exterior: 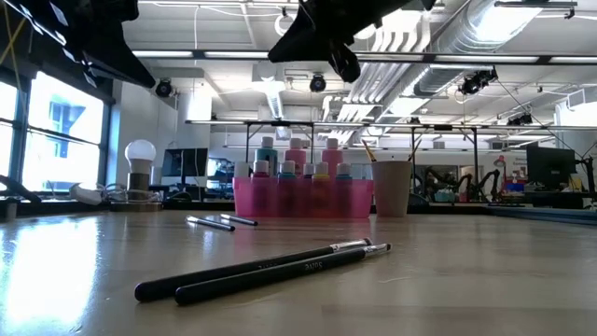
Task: Pick & Place Paint Supplies
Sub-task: Put the silver paintbrush into the white cup
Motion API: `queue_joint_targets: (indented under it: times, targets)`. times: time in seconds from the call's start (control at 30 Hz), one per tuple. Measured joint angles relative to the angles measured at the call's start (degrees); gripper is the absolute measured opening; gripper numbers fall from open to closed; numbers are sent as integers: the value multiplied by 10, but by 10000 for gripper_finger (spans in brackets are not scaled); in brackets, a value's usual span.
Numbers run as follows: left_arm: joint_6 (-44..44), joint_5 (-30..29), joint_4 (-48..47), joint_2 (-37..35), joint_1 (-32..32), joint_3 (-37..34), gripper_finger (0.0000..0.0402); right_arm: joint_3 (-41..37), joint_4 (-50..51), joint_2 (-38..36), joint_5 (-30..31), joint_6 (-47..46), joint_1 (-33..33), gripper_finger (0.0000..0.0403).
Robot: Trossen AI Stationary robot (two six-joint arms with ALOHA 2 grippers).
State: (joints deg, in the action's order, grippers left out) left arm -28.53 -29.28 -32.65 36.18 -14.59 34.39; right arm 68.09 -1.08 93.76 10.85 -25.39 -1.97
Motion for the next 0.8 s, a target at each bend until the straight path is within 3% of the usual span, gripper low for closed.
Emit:
queue_joint_targets:
  times: [0.27,0.57,0.8]
  targets:
    - [0,11,1,0,0,0,0,18,13,11,3,-20,-11,2]
    - [68,100,32,-9,0,0,0,27,10,80,40,-140,-56,2]
    - [137,146,60,-28,0,0,0,125,50,138,43,-153,-75,2]
